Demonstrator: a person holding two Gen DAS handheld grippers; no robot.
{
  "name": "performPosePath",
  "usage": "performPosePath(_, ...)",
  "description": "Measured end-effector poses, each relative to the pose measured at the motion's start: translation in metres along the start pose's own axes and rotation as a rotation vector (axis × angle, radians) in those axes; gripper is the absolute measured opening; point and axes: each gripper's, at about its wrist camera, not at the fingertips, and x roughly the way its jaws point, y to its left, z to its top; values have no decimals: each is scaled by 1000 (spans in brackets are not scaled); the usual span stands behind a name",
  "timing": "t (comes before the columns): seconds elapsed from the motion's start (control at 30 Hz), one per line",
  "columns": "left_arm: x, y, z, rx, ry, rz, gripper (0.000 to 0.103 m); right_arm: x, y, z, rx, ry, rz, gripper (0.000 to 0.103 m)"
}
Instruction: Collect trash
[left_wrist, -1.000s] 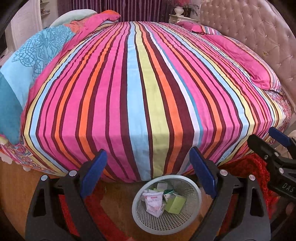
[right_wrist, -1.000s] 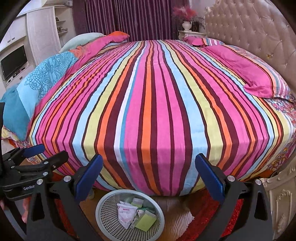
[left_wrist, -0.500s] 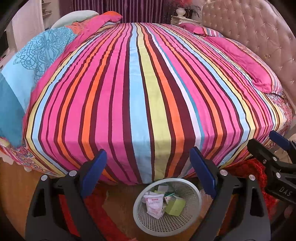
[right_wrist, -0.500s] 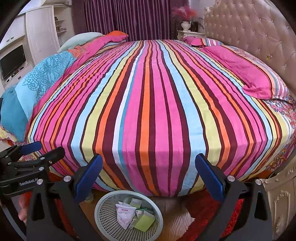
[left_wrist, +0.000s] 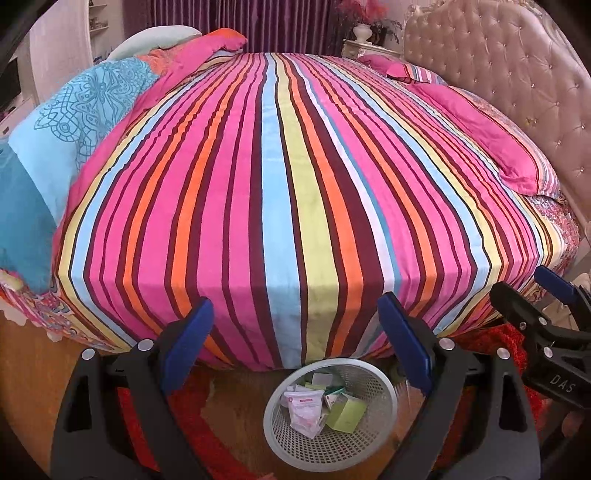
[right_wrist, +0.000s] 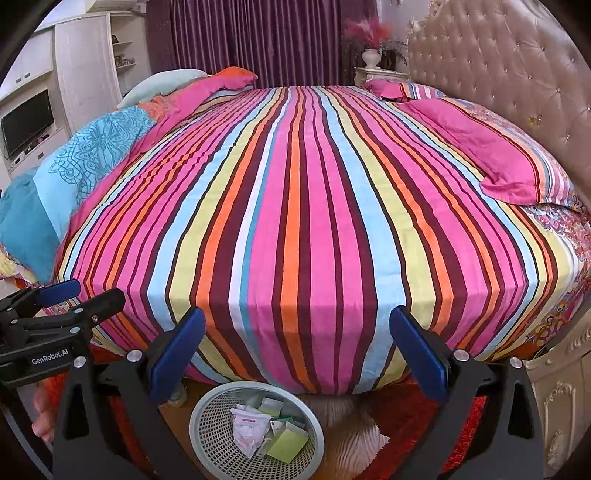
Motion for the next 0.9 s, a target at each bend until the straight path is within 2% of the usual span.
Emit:
performPosePath(0.7,3,2,2,-4,10,16,88,4,1,3,-6,13,4,96)
performPosePath(0.83,1,0,2,4,-10,90,88,5,0,3,-5,15,2,96)
performPosePath(0.9,-4,0,2,8,-40,100,88,5,-1,3,-4,16,1,96)
